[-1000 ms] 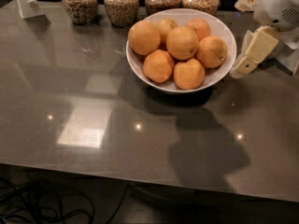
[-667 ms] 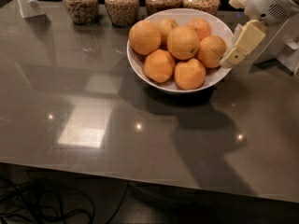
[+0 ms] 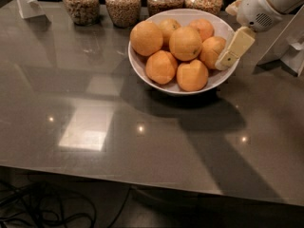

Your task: Pick orange from white bowl

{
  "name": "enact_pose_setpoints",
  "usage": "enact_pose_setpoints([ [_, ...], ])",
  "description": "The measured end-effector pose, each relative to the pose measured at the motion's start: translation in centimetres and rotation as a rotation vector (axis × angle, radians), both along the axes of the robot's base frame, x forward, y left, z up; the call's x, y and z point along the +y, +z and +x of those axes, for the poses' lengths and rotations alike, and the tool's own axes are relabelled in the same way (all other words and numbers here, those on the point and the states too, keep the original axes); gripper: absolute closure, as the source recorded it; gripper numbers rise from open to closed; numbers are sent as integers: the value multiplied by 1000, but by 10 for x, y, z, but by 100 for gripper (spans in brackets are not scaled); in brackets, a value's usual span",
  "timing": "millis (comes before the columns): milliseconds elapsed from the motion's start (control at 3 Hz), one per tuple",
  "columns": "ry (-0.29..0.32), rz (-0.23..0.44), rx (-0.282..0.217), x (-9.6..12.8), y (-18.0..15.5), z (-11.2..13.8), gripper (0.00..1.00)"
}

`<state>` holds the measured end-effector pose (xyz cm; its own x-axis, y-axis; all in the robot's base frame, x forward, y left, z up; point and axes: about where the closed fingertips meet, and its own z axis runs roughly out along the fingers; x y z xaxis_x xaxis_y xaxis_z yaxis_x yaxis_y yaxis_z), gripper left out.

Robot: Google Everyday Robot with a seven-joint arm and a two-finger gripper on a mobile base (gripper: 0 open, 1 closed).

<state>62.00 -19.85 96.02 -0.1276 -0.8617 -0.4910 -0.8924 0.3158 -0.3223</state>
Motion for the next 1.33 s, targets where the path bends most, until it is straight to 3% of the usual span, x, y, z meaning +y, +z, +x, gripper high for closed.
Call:
enact_pose_setpoints([
  [333,12,-16,8,-4,-14,5,0],
  [667,21,-25,23,-7,-28,6,16],
  [1333,39,-30,36,-4,-40,13,26],
])
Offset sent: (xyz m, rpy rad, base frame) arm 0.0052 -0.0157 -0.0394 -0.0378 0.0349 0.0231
